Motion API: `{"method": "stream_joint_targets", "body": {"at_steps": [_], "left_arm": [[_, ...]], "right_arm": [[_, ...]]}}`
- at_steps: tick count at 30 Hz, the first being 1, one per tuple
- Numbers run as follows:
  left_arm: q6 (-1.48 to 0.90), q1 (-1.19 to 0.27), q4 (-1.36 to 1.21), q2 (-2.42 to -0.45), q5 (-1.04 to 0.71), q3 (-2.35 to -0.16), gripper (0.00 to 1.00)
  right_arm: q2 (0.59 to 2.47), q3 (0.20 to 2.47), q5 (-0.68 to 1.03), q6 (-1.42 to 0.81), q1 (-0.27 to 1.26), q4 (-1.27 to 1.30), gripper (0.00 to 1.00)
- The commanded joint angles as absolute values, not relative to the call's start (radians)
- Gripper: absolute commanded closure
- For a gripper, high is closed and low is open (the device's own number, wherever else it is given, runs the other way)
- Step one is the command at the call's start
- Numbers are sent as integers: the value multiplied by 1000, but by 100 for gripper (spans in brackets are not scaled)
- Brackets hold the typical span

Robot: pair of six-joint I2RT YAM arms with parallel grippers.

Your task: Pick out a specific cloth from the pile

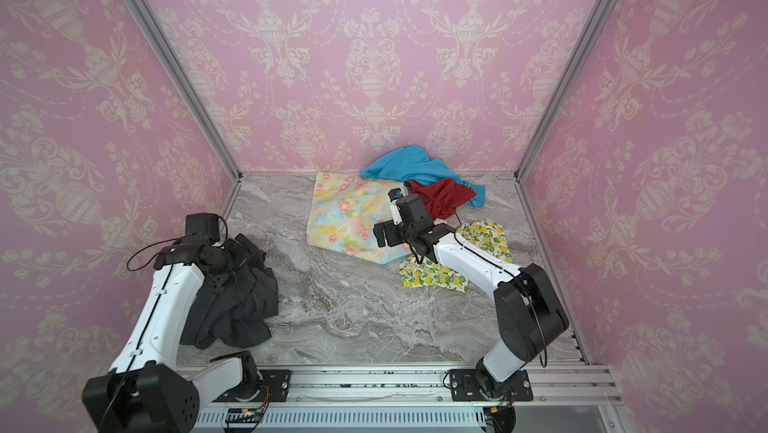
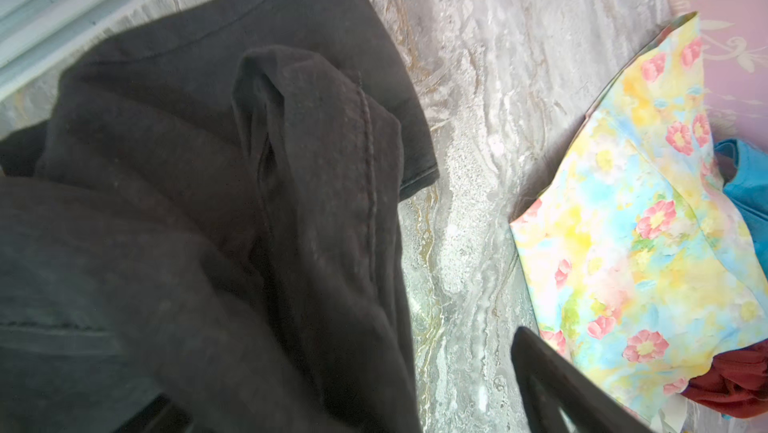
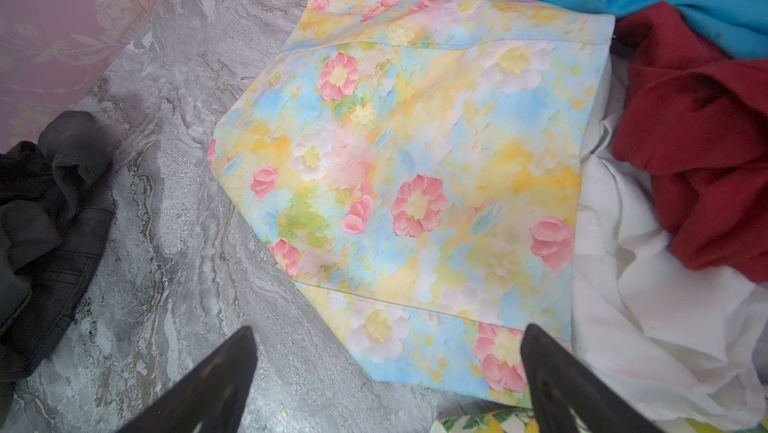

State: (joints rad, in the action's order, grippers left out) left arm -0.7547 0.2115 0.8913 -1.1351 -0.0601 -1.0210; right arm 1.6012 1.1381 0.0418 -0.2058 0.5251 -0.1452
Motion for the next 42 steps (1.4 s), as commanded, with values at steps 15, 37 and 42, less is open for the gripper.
{"method": "stream_joint_targets", "body": {"at_steps": [15, 37, 42], "left_arm": [[-518, 143, 857, -1118, -221, -1055, 0], [-311, 130, 908, -1158, -261, -1280, 1], [-283, 130, 751, -1156, -245, -1261, 1]], "right_arm": [[1530, 1135, 62, -186, 494, -153, 0], [1491, 1120, 61, -167, 441, -163, 0], [1450, 1093, 62, -158, 385, -143, 0]]}}
